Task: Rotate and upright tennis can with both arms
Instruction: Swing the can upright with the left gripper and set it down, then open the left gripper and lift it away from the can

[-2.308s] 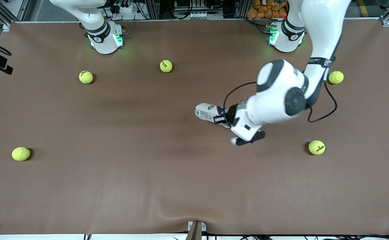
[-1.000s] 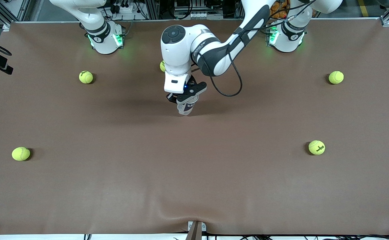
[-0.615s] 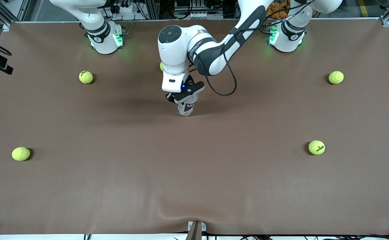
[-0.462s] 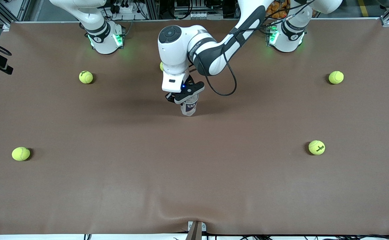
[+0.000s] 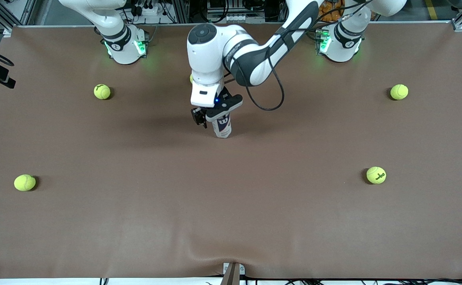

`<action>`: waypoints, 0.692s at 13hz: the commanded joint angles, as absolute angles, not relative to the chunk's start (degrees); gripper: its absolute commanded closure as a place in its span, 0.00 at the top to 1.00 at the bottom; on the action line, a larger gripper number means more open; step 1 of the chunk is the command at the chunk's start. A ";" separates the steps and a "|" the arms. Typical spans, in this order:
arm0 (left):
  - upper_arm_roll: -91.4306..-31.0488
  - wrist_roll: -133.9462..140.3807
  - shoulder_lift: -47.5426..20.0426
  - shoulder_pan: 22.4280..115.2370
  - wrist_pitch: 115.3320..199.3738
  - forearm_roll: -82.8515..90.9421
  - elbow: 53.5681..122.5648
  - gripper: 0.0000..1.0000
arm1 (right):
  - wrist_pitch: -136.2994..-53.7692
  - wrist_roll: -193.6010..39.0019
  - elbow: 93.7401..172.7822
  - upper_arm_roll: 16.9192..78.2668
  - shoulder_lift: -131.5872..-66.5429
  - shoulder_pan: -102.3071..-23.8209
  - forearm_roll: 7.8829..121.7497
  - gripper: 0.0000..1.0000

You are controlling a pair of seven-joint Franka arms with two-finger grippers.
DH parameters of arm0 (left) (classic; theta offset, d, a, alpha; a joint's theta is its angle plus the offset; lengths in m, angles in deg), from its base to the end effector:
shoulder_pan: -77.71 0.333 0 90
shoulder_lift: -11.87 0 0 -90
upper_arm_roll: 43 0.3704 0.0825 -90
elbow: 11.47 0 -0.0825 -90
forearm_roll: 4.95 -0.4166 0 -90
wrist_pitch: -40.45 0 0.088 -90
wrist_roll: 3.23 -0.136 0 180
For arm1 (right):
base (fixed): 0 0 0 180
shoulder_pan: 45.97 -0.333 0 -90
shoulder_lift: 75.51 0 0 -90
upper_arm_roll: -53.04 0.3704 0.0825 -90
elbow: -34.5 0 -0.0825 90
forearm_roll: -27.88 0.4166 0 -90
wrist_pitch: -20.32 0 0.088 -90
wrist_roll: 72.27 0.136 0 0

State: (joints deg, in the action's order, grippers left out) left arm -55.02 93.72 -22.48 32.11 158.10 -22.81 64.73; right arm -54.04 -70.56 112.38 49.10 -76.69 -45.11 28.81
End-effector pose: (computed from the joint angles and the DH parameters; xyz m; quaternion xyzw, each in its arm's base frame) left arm 0.4804 -0.6417 0.4076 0.9490 0.2957 0.0979 0.0479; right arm 0.5583 -0.0438 0.7190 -0.9976 0.0549 0.0408 0.0083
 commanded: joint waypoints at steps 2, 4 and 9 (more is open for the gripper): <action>-54.87 91.09 -16.44 33.05 151.83 -22.88 65.17 1.00 | -53.94 -69.63 112.46 49.53 -76.13 -44.91 28.50 1.00; -54.87 88.44 -13.02 35.59 148.49 -20.08 65.17 1.00 | -53.94 -69.63 112.46 49.61 -76.13 -44.91 28.41 1.00; -55.04 73.02 -4.67 45.52 138.22 -13.92 65.43 1.00 | -53.94 -69.63 112.46 49.61 -76.13 -45.00 28.50 1.00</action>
State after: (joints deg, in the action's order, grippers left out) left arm -54.65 80.37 -8.07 42.33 142.13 -16.35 64.18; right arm -54.04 -70.56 112.38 49.22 -76.69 -45.13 28.81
